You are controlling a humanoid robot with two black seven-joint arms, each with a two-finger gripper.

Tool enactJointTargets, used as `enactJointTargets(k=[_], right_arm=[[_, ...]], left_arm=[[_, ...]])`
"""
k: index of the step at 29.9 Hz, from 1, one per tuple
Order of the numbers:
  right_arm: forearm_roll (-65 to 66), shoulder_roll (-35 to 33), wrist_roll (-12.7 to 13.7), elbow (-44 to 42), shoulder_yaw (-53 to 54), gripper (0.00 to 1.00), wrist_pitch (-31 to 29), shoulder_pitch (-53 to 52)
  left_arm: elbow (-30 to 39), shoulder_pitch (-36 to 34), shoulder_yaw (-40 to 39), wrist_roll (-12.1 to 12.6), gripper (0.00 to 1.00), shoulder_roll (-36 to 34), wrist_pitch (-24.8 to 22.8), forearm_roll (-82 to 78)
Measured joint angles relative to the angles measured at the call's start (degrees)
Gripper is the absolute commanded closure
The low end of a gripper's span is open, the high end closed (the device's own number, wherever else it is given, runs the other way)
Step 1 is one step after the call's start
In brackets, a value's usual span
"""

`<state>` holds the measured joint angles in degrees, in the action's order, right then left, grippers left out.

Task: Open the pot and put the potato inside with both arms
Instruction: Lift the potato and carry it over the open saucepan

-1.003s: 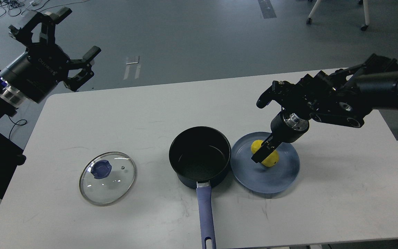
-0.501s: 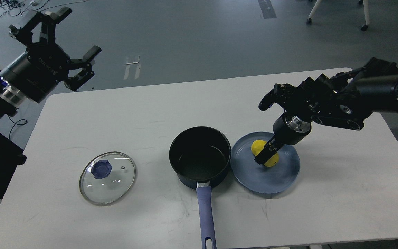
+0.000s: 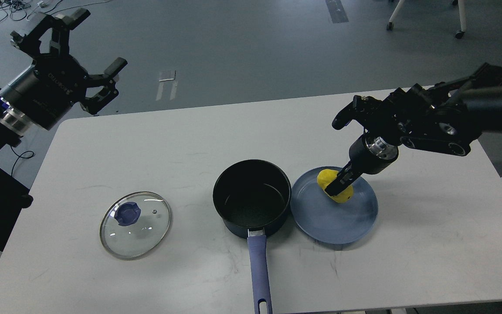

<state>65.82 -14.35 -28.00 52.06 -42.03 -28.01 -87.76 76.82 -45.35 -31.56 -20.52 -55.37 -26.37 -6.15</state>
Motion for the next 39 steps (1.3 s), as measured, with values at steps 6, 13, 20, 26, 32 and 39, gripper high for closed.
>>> enactJointTargets(k=[6, 13, 20, 26, 32, 39], right_arm=[[-0.1, -1.7, 0.0, 3.2, 3.8, 0.68, 0.0, -5.6], [-0.7, 0.5, 0.0, 3.9, 7.0, 0.68, 0.0, -9.8], [-5.5, 8.8, 0.0, 1.8, 7.2, 0.68, 0.0, -9.8], [-6.5, 13.8, 0.0, -1.4, 6.8, 0.67, 0.0, -8.0], [-7.1, 14.3, 0.0, -3.3, 6.4, 0.66, 0.0, -5.6], [-7.6, 14.3, 0.0, -3.5, 4.9, 0.6, 0.0, -4.2]], left_arm=[[0.0, 0.0, -0.1, 0.0, 0.02, 0.0, 0.0, 0.0], [0.0, 0.0, -0.1, 0.0, 0.02, -0.3, 0.0, 0.1], [0.0, 0.0, -0.1, 0.0, 0.02, -0.4, 0.0, 0.1], [0.0, 0.0, -0.1, 0.0, 0.02, -0.4, 0.0, 0.1], [0.0, 0.0, -0.1, 0.0, 0.02, -0.4, 0.0, 0.1], [0.0, 0.1, -0.1, 0.0, 0.02, -0.4, 0.0, 0.1]])
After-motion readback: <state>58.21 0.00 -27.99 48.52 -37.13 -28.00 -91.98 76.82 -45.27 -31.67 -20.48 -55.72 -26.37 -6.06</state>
